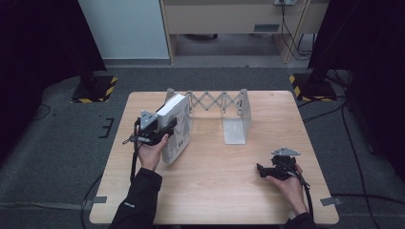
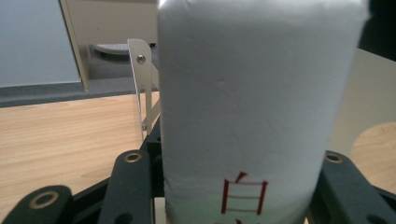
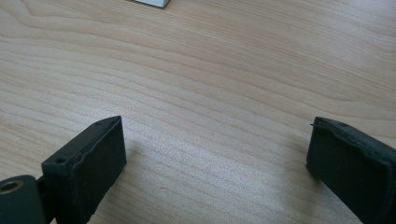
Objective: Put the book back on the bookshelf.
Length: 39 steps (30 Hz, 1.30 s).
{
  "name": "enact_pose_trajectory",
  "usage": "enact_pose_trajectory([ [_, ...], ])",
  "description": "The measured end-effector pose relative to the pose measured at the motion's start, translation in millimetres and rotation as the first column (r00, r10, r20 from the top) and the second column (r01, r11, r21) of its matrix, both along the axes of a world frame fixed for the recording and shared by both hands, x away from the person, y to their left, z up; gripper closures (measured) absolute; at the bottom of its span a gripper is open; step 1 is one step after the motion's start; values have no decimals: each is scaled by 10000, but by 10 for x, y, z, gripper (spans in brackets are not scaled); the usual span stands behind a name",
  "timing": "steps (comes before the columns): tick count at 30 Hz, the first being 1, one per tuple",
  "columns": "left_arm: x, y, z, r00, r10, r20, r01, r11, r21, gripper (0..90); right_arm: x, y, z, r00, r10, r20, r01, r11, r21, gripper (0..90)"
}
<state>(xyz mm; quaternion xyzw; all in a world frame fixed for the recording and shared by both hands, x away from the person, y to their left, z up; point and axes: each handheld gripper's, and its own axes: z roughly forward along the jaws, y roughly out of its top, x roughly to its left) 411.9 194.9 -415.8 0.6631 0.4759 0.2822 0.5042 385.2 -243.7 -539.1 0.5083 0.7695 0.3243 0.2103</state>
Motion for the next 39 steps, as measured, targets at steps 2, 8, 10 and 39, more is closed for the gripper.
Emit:
enact_pose_trajectory([
  [2, -53, 8, -21, 10000, -14, -15, 14, 10000, 42, 513, 0, -1, 0, 10000, 16, -2, -16, 10000, 0, 50],
  [8, -150, 67, -70, 9998, 76, -178, -77, 10000, -15, 512, 0, 1, 0, 10000, -7, 0, 7, 10000, -6, 49],
  [10, -169, 82, -87, 9998, 88, -182, -89, 9999, -69, 512, -1, 3, 0, 10000, -25, -13, 25, 10000, 11, 49],
  [39, -119, 49, -282, 9981, 436, 426, -421, 9984, -368, 506, 2, 11, 0, 10000, -80, -22, 80, 10000, 18, 42],
])
